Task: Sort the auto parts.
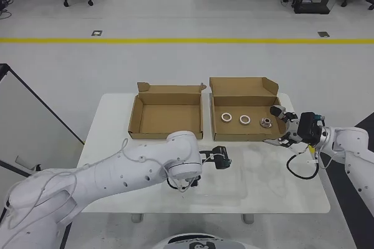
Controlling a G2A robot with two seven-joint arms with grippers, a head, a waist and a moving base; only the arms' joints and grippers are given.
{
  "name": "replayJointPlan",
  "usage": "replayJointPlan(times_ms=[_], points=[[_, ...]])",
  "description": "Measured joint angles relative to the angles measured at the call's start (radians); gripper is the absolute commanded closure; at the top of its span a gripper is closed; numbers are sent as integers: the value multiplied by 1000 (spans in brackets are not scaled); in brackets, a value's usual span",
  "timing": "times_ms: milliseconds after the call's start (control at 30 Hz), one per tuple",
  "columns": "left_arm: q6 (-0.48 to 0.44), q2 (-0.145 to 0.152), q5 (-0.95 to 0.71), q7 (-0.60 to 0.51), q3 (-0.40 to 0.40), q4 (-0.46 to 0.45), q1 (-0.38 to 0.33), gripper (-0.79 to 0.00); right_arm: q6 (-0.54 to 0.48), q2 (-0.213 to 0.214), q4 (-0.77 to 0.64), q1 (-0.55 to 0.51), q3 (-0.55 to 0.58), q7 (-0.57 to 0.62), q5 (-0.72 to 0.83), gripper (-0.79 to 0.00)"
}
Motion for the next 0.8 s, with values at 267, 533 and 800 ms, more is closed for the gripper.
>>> replayJointPlan(times_ms=[267, 533, 800], points=[[-39, -20, -55, 0, 43, 51, -22, -388, 0, 0, 0, 0, 0, 0, 0, -785], [-76, -62, -86, 0, 65, 121, -29, -385, 0, 0, 0, 0, 0, 0, 0, -785], [-102, -102, -99, 11, 74, 203, -17, -379, 0, 0, 0, 0, 0, 0, 0, -785]])
